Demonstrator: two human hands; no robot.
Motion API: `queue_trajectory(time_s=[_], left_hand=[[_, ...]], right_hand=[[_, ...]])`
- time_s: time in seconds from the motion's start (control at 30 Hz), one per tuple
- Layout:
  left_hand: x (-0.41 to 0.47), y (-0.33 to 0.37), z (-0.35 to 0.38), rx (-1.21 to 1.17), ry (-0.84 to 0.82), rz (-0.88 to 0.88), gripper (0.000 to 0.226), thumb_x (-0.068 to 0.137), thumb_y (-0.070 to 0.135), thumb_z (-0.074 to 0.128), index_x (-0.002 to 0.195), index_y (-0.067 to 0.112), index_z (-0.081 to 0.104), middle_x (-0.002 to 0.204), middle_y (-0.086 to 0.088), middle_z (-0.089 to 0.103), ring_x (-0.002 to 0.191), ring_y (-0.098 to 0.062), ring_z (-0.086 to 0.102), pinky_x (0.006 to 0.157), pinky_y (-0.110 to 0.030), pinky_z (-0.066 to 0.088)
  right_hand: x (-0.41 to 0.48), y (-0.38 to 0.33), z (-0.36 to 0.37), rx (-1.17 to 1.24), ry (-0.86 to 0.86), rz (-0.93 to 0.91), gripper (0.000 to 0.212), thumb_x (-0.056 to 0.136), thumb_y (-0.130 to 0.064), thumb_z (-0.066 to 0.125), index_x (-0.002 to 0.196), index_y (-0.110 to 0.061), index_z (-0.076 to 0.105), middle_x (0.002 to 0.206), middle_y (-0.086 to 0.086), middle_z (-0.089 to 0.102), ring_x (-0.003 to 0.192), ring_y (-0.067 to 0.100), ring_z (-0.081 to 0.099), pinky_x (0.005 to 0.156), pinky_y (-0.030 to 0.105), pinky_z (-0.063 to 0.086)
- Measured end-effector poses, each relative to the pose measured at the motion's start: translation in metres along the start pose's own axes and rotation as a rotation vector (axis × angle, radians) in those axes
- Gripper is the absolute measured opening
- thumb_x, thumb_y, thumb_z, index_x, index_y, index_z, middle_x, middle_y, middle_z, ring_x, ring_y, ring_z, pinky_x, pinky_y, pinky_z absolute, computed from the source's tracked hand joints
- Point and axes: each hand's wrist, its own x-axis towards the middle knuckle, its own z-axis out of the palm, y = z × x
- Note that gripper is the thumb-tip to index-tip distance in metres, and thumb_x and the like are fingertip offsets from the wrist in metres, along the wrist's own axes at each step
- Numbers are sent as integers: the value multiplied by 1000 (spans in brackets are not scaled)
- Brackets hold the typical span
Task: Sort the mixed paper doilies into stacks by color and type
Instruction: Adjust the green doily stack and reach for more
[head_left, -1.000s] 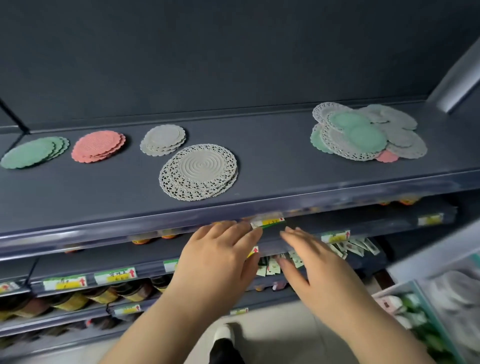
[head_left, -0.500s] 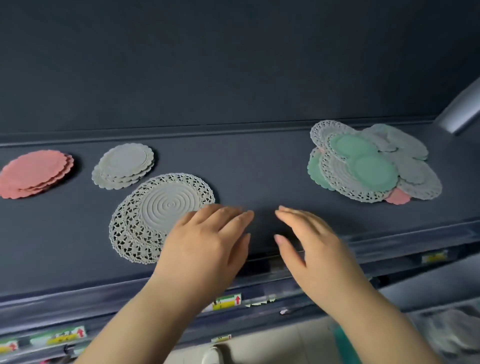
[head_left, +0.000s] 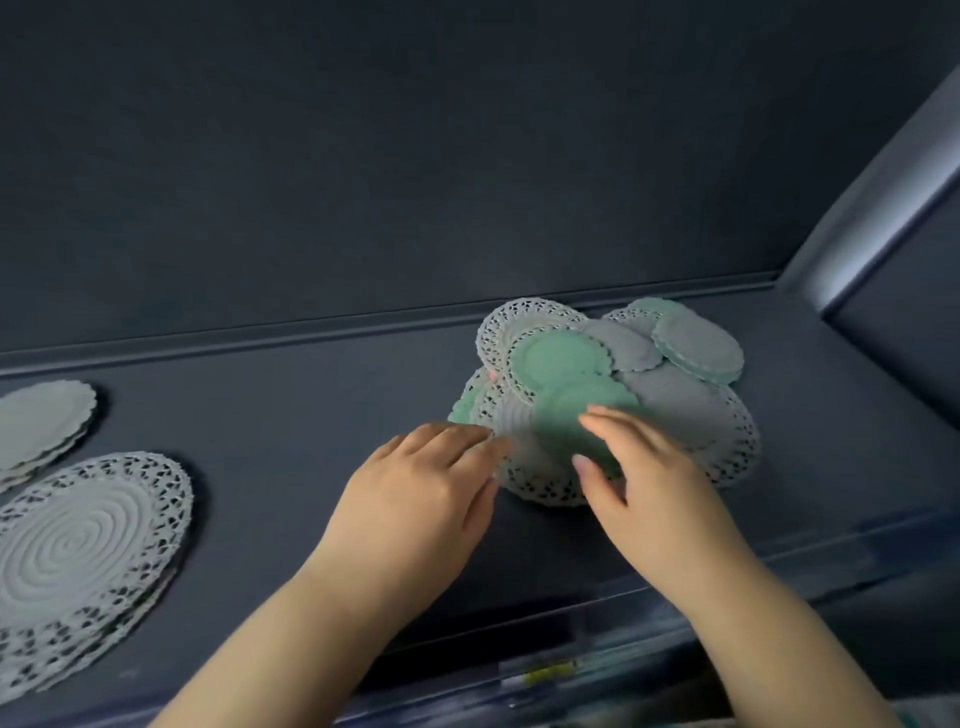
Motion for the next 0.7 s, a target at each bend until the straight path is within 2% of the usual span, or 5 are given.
queue_trajectory(time_s=[0.2,0.33,0.47,0.6,0.7], left_hand=[[51,65,25,2,64,-103,27,76,12,71,103,15,71,100,1,70,91,-19,67,63,-31,58],[54,77,25,43,107,-254,25,79,12,66,104,14,71,103,1,70,92,-18,67,64,-32,58],[42,82,26,78,126,-410,28,77,8,71,105,13,71,104,-1,70,94,-23,66,70,-37,57],[49,102,29,88,124,-411,29,71,7,76,99,13,73,98,1,71,88,-19,68,62,-31,57],[65,114,32,98,122,-319,25,71,8,77,95,14,73,96,2,71,86,-17,68,54,-31,57]], right_hand=[[41,45,-2,-95,-300,-306,60,86,-44,48,138,-17,33,154,4,15,142,18,4,114,28,1],[57,54,-2,-190,-314,-420,62,88,-46,46,135,-8,31,151,13,20,140,26,12,114,35,5],[49,61,-5,-219,-258,-538,51,93,-21,49,138,-6,33,145,24,29,135,38,26,113,44,18],[52,79,-24,-22,-55,-511,54,66,1,75,117,-7,61,120,23,59,100,36,63,70,40,55],[65,103,-44,85,143,-457,47,69,-3,74,114,-3,61,117,21,61,98,33,64,72,40,55]])
